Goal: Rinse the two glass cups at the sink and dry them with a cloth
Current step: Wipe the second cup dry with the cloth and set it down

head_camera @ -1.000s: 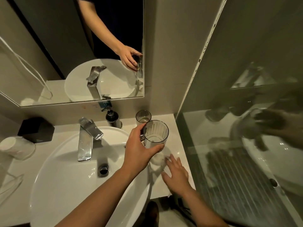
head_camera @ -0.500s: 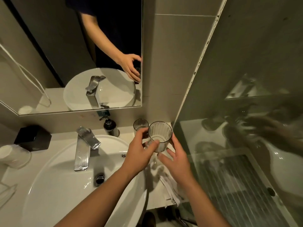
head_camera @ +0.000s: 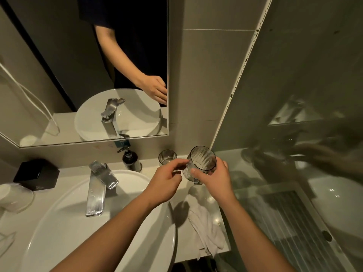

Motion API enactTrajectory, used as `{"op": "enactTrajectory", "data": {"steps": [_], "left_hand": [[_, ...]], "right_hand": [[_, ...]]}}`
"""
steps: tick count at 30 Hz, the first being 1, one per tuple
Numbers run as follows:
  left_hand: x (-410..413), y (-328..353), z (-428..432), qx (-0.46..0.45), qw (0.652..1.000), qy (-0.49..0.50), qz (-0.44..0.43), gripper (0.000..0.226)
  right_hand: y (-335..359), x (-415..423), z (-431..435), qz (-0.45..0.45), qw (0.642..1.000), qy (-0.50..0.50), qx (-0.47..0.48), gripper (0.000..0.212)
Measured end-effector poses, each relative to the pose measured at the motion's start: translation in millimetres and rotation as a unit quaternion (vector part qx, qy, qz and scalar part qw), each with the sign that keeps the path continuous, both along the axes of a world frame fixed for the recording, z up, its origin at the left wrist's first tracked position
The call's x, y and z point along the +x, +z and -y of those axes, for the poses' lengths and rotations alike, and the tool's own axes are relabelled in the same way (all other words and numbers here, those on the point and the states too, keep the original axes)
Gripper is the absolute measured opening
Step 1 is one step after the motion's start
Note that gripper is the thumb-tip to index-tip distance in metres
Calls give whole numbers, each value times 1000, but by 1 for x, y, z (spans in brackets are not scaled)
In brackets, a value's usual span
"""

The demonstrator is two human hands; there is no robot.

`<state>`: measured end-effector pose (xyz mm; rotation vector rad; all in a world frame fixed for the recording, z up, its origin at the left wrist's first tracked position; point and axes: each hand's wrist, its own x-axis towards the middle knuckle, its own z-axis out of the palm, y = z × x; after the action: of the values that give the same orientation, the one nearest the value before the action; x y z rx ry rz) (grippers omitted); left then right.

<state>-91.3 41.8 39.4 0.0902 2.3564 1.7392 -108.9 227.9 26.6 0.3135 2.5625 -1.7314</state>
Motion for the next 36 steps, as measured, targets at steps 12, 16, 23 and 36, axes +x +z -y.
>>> {"op": "enactTrajectory", "data": {"steps": [12,16,23,36], "left_hand": [[-92,18,12,-250,948,-183,-81,113],[-105,7,11,-246,947,-188,-84,105],[-114,-26,-2,-204,974,-67,-78,94],[-139,-63,2,-234,964,-101,-72,82]], "right_hand": [[14,-52,-27,26,974,202,96,86],[18,-72,-24,33,956,246,157,90],[7,-98,-18,44,937,243,248,85],[-26,-133,-10,77,911,270,302,86]]}}
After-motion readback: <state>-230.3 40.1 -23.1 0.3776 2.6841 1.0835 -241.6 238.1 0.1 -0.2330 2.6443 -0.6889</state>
